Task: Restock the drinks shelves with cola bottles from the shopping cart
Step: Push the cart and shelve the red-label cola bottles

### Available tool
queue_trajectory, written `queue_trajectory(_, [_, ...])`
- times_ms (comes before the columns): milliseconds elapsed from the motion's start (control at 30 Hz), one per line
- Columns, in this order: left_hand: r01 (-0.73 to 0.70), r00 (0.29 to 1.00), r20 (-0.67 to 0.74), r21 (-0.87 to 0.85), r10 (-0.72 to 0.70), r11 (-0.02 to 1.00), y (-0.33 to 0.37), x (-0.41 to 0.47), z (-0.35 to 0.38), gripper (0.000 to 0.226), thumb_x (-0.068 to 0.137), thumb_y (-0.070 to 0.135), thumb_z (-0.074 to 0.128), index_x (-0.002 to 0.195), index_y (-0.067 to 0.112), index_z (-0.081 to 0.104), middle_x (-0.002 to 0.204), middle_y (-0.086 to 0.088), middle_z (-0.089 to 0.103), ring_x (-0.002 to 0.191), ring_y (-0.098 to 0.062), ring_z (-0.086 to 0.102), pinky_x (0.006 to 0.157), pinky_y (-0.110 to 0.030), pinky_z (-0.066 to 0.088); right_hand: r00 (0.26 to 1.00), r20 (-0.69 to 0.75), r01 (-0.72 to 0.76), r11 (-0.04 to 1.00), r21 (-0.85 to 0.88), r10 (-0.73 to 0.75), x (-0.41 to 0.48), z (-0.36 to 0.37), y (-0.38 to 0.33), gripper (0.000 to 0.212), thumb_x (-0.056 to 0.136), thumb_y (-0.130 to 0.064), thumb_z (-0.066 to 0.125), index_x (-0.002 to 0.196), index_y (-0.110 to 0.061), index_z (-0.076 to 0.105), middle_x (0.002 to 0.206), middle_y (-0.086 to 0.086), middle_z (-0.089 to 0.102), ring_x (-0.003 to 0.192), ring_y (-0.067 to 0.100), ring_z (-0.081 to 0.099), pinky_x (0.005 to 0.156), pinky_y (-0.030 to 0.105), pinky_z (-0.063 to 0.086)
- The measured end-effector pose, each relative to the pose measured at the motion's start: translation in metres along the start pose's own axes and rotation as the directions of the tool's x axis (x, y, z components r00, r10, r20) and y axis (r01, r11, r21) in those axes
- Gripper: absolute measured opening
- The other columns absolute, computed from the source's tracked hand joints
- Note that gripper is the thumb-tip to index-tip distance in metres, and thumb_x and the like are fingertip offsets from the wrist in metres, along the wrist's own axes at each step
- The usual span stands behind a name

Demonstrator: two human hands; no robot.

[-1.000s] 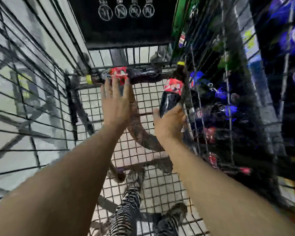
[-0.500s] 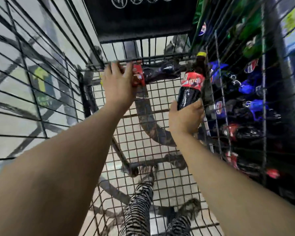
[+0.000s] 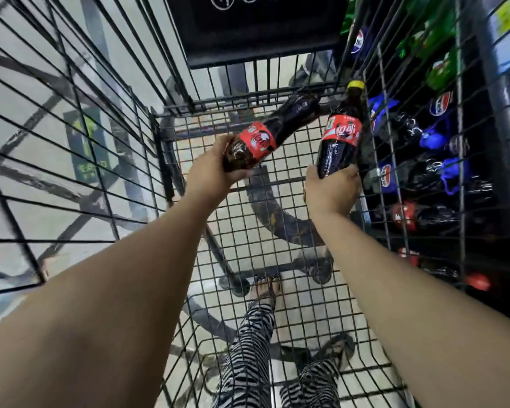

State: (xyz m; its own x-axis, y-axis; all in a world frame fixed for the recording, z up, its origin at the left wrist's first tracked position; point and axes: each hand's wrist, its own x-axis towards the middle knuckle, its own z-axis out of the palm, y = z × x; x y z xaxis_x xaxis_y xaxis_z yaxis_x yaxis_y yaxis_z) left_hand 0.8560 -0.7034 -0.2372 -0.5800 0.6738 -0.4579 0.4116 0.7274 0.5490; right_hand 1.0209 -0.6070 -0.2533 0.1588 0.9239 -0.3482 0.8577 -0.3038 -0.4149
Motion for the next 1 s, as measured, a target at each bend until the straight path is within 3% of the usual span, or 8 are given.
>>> queue_trajectory(167, [0.187, 0.97, -0.082, -0.357, -0.23, 0.915, 0.013, -0.023, 0.009, 0.047, 0.062, 0.047, 0.085, 0.088, 0.014, 0.065, 0.078, 0.003, 0.066, 0.078, -0.019, 0.065, 0.063, -0.028, 0.052, 0.995, 0.042, -0.092, 0.993, 0.069, 0.09, 0.004, -0.006, 0.001, 0.066, 0.077, -0.038, 0.072, 0.125, 0.0, 0.049, 0.121, 0.019, 0.058, 0.11, 0.032, 0.056, 0.081, 0.035, 0.048])
queue_trajectory(267, [0.27, 0.928, -0.083, -0.521, -0.363, 0.81, 0.02, -0.028, 0.013, 0.04, 0.058, 0.044, 0.089, 0.073, 0.025, 0.056, 0.075, 0.005, 0.064, 0.077, -0.017, 0.066, 0.072, -0.033, 0.057, 0.994, 0.052, -0.1, 0.992, 0.082, 0.096, 0.005, -0.008, 0.004, 0.063, 0.072, -0.039, 0.075, 0.118, -0.001, 0.053, 0.114, 0.019, 0.061, 0.105, 0.034, 0.059, 0.081, 0.038, 0.053])
queue_trajectory(433, [0.339, 0.862, -0.016, -0.724, -0.507, 0.6, 0.024, -0.033, 0.021, 0.044, 0.063, 0.041, 0.087, 0.09, 0.012, 0.067, 0.075, 0.003, 0.061, 0.065, -0.01, 0.054, 0.059, -0.021, 0.044, 0.995, 0.046, -0.088, 0.994, 0.058, 0.086, 0.001, -0.01, 0.007, 0.066, 0.072, -0.042, 0.075, 0.118, -0.001, 0.05, 0.116, 0.018, 0.059, 0.106, 0.035, 0.058, 0.083, 0.044, 0.054])
queue_trajectory(633, [0.245, 0.879, 0.117, -0.943, -0.463, 0.227, 0.032, -0.021, 0.013, 0.027, 0.079, 0.034, 0.077, 0.094, 0.015, 0.065, 0.103, 0.003, 0.069, 0.102, -0.009, 0.061, 0.103, -0.033, 0.043, 0.996, 0.047, -0.079, 0.994, 0.075, 0.076, 0.001, -0.012, 0.009, 0.065, 0.072, -0.042, 0.074, 0.116, -0.001, 0.05, 0.113, 0.016, 0.059, 0.103, 0.033, 0.059, 0.081, 0.044, 0.055])
queue_trajectory(733, [0.178, 0.908, 0.134, -0.981, -0.398, 0.077, 0.041, -0.003, 0.01, 0.041, 0.093, 0.03, 0.062, 0.125, 0.007, 0.056, 0.124, -0.007, 0.064, 0.11, -0.017, 0.062, 0.085, -0.029, 0.05, 0.997, 0.043, -0.061, 0.995, 0.08, 0.058, 0.0, -0.012, 0.01, 0.066, 0.072, -0.043, 0.073, 0.116, 0.0, 0.048, 0.111, 0.018, 0.059, 0.101, 0.034, 0.06, 0.079, 0.047, 0.056])
queue_trajectory(833, [0.1, 0.898, 0.136, -0.989, -0.418, -0.107, 0.052, 0.01, 0.004, 0.043, 0.098, 0.027, 0.053, 0.135, 0.005, 0.045, 0.127, -0.014, 0.062, 0.108, -0.024, 0.063, 0.066, -0.028, 0.057, 0.997, 0.053, -0.058, 0.994, 0.089, 0.054, 0.001, -0.014, 0.01, 0.066, 0.073, -0.041, 0.074, 0.117, 0.001, 0.048, 0.113, 0.018, 0.058, 0.102, 0.035, 0.059, 0.08, 0.047, 0.056])
queue_trajectory(900, [0.083, 0.896, 0.124, -0.99, -0.427, -0.115, 0.057, 0.01, 0.002, 0.04, 0.098, 0.026, 0.053, 0.132, 0.007, 0.044, 0.123, -0.015, 0.063, 0.107, -0.027, 0.064, 0.074, -0.033, 0.059, 0.996, 0.069, -0.065, 0.992, 0.111, 0.057, 0.0, -0.016, 0.012, 0.065, 0.073, -0.04, 0.075, 0.116, 0.001, 0.05, 0.112, 0.018, 0.059, 0.102, 0.035, 0.059, 0.081, 0.047, 0.055])
queue_trajectory(1000, [0.061, 0.891, 0.022, -0.996, -0.453, 0.071, 0.066, 0.008, -0.005, 0.022, 0.097, 0.028, 0.056, 0.111, 0.012, 0.049, 0.106, -0.009, 0.066, 0.099, -0.023, 0.068, 0.085, -0.038, 0.057, 0.994, 0.104, -0.059, 0.99, 0.131, 0.046, -0.004, -0.025, 0.016, 0.057, 0.076, -0.038, 0.075, 0.113, -0.001, 0.053, 0.11, 0.017, 0.062, 0.101, 0.034, 0.061, 0.081, 0.041, 0.054])
